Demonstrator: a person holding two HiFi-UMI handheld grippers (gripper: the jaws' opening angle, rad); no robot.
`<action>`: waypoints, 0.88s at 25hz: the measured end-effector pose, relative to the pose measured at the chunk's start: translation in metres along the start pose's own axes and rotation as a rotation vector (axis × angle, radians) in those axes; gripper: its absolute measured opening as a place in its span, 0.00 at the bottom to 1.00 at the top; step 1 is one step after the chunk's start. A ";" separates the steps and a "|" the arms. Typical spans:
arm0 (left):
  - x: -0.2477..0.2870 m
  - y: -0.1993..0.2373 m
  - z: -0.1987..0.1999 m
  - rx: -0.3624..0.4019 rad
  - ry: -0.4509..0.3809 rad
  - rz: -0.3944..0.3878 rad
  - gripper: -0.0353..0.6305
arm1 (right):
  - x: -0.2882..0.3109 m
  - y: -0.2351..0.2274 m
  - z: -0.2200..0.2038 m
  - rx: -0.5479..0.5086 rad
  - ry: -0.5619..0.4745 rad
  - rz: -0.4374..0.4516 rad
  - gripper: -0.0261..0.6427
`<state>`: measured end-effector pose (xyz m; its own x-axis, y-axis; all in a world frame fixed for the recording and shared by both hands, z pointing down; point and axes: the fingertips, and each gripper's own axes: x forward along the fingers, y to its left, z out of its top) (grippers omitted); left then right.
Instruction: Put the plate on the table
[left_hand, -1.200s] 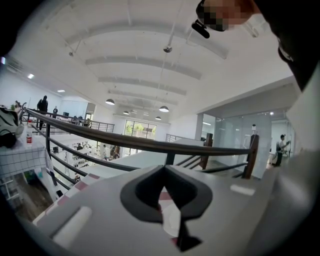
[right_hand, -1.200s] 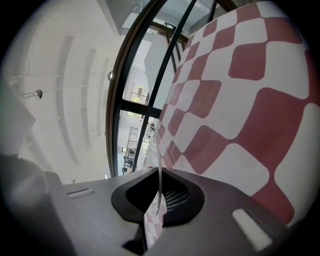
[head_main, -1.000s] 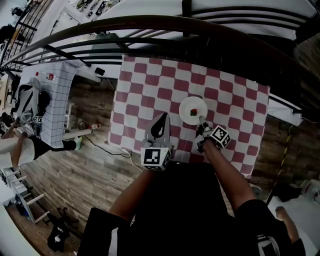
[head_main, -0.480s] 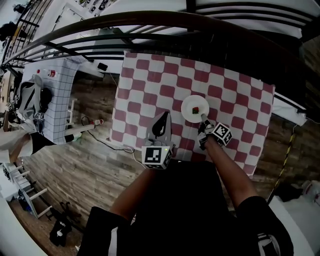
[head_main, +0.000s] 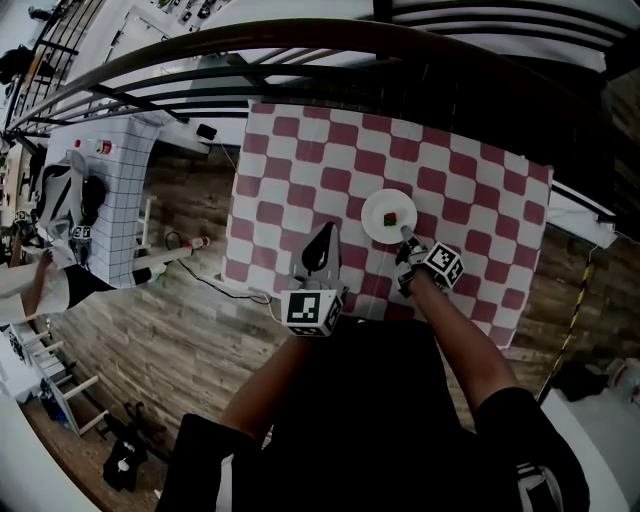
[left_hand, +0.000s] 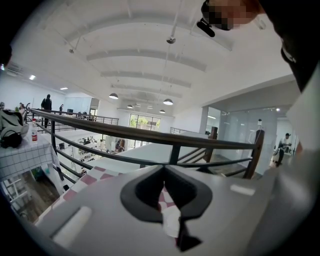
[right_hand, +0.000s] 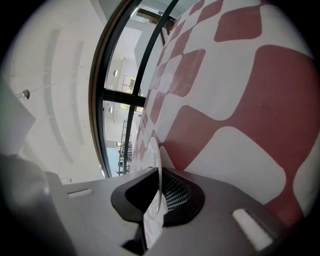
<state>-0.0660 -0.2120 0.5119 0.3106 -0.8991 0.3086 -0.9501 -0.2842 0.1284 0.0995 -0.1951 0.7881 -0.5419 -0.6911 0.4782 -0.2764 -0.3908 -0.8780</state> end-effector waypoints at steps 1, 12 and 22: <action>-0.001 0.000 0.000 0.000 -0.001 -0.001 0.07 | 0.000 0.000 -0.001 0.009 0.002 0.002 0.06; -0.012 -0.006 0.001 -0.006 -0.020 -0.020 0.07 | -0.001 -0.003 -0.014 -0.022 0.049 -0.076 0.24; -0.028 -0.003 0.005 -0.017 -0.028 -0.016 0.07 | -0.020 -0.013 -0.034 -0.091 0.122 -0.164 0.25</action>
<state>-0.0720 -0.1874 0.4986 0.3242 -0.9035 0.2801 -0.9445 -0.2927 0.1492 0.0872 -0.1550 0.7894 -0.5744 -0.5418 0.6136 -0.4365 -0.4315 -0.7895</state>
